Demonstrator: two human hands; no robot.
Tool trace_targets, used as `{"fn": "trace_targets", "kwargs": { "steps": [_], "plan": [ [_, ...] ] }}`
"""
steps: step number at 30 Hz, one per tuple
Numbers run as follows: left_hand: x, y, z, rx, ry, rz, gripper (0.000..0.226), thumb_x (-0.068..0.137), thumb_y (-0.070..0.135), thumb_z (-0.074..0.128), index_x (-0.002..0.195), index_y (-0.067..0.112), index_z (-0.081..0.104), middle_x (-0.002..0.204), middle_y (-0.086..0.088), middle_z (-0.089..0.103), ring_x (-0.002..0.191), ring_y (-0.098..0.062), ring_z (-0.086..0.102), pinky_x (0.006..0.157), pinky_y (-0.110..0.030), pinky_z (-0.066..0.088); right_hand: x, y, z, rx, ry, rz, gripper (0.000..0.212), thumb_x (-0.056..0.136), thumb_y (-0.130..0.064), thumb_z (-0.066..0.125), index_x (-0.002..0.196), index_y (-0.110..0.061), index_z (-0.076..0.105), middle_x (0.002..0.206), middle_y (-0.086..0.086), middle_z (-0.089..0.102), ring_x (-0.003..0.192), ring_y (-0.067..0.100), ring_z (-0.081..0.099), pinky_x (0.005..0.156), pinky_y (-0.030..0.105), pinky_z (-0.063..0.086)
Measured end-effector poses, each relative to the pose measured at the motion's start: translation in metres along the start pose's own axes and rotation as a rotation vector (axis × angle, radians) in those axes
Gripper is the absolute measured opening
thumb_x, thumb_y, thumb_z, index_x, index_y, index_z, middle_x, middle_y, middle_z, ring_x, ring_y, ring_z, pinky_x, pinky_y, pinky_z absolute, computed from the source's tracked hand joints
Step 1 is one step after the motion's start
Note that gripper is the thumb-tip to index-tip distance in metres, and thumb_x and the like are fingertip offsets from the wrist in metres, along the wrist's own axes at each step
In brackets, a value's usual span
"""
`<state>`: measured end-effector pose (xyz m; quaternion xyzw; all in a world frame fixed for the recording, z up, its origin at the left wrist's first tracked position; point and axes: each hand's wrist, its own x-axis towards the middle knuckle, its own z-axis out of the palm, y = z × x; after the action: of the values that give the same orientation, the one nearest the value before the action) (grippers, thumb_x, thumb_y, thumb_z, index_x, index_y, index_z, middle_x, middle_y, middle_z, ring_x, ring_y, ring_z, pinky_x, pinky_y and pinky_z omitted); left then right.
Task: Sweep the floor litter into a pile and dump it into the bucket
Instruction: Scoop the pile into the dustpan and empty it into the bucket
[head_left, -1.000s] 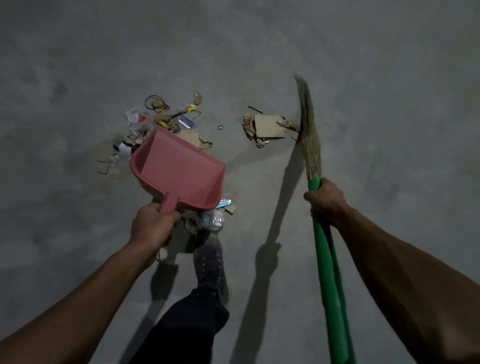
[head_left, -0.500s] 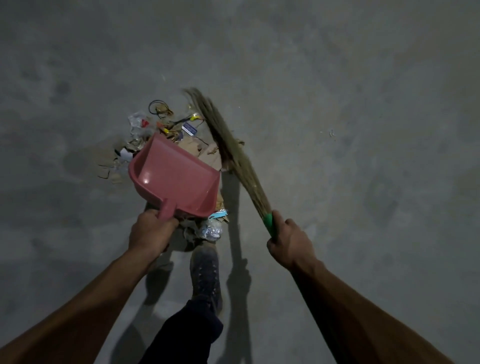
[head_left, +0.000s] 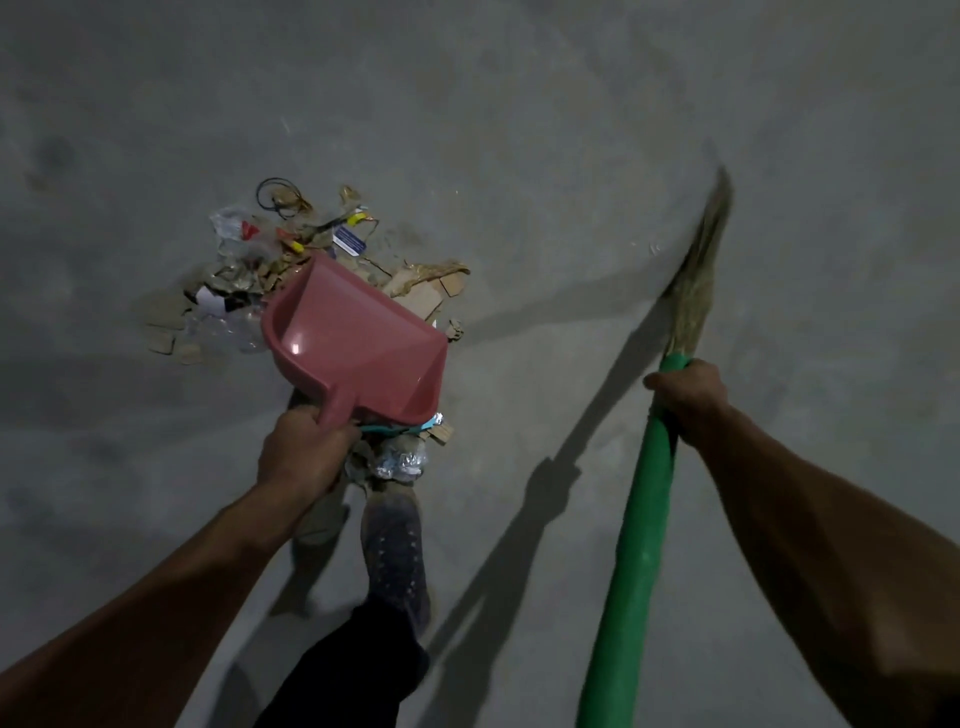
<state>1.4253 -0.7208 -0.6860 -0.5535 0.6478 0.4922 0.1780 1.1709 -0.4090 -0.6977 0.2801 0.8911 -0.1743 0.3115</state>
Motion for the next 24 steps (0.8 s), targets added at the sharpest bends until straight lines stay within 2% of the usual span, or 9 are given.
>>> {"fn": "trace_targets", "kwargs": {
  "steps": [3, 6, 10, 14, 16, 18, 21, 24],
  "plan": [
    [0.007, 0.000, 0.001, -0.005, -0.008, 0.007, 0.030, 0.061, 0.037, 0.061, 0.072, 0.010, 0.062, 0.063, -0.016, 0.061, 0.061, -0.034, 0.059, 0.062, -0.041, 0.047, 0.004, -0.012, 0.002, -0.234, -0.092, -0.052, 0.050, 0.083, -0.019, 0.072, 0.126, -0.003, 0.053, 0.114, 0.019, 0.061, 0.100, 0.035, 0.063, 0.089, 0.045, 0.056],
    [0.010, 0.001, -0.001, 0.015, 0.001, 0.012, 0.029, 0.063, 0.035, 0.062, 0.077, 0.010, 0.061, 0.062, -0.015, 0.062, 0.060, -0.034, 0.060, 0.061, -0.043, 0.050, -0.031, -0.018, 0.024, -0.621, -0.097, -0.324, 0.047, 0.084, -0.020, 0.066, 0.128, -0.013, 0.051, 0.110, 0.012, 0.060, 0.091, 0.030, 0.059, 0.077, 0.035, 0.050],
    [0.005, 0.003, -0.006, 0.034, 0.004, -0.011, 0.031, 0.058, 0.034, 0.060, 0.077, 0.010, 0.063, 0.066, -0.016, 0.064, 0.065, -0.037, 0.063, 0.067, -0.049, 0.055, -0.088, -0.001, 0.063, -0.765, -0.180, -0.570, 0.059, 0.086, -0.018, 0.056, 0.142, -0.022, 0.036, 0.116, 0.015, 0.055, 0.098, 0.037, 0.061, 0.076, 0.036, 0.049],
    [-0.002, 0.007, -0.012, 0.030, 0.002, -0.036, 0.028, 0.064, 0.035, 0.061, 0.076, 0.010, 0.063, 0.069, -0.017, 0.066, 0.070, -0.038, 0.066, 0.070, -0.049, 0.056, -0.132, 0.017, 0.078, -0.719, -0.231, -0.670, 0.063, 0.087, -0.022, 0.054, 0.144, -0.027, 0.029, 0.107, 0.010, 0.051, 0.085, 0.032, 0.059, 0.067, 0.037, 0.051],
    [-0.004, 0.008, -0.015, 0.029, 0.010, -0.047, 0.026, 0.063, 0.034, 0.062, 0.076, 0.012, 0.063, 0.071, -0.016, 0.066, 0.071, -0.038, 0.066, 0.070, -0.048, 0.056, -0.142, 0.024, 0.067, -0.616, -0.196, -0.670, 0.069, 0.089, -0.024, 0.056, 0.151, -0.026, 0.025, 0.111, 0.011, 0.053, 0.090, 0.033, 0.059, 0.068, 0.034, 0.047],
    [-0.006, 0.008, -0.020, 0.025, 0.012, -0.048, 0.026, 0.062, 0.033, 0.064, 0.078, 0.013, 0.063, 0.073, -0.016, 0.067, 0.071, -0.037, 0.067, 0.070, -0.048, 0.056, -0.142, 0.026, 0.049, -0.497, -0.120, -0.644, 0.074, 0.090, -0.025, 0.059, 0.155, -0.023, 0.023, 0.116, 0.014, 0.055, 0.099, 0.036, 0.059, 0.076, 0.036, 0.047],
    [-0.008, 0.007, -0.027, 0.020, 0.013, -0.065, 0.027, 0.066, 0.033, 0.067, 0.083, 0.014, 0.062, 0.078, -0.015, 0.068, 0.073, -0.037, 0.066, 0.072, -0.048, 0.056, -0.126, 0.018, 0.030, -0.439, -0.034, -0.588, 0.073, 0.088, -0.023, 0.064, 0.153, -0.018, 0.029, 0.117, 0.020, 0.059, 0.101, 0.037, 0.061, 0.080, 0.036, 0.048],
    [-0.012, 0.005, -0.032, -0.011, 0.026, -0.078, 0.024, 0.069, 0.029, 0.067, 0.087, 0.014, 0.061, 0.073, -0.011, 0.064, 0.077, -0.041, 0.067, 0.070, -0.046, 0.055, -0.107, -0.005, 0.030, -0.434, -0.078, -0.514, 0.059, 0.087, -0.018, 0.065, 0.141, -0.016, 0.042, 0.119, 0.017, 0.063, 0.091, 0.031, 0.063, 0.072, 0.032, 0.048]
  ]
}}
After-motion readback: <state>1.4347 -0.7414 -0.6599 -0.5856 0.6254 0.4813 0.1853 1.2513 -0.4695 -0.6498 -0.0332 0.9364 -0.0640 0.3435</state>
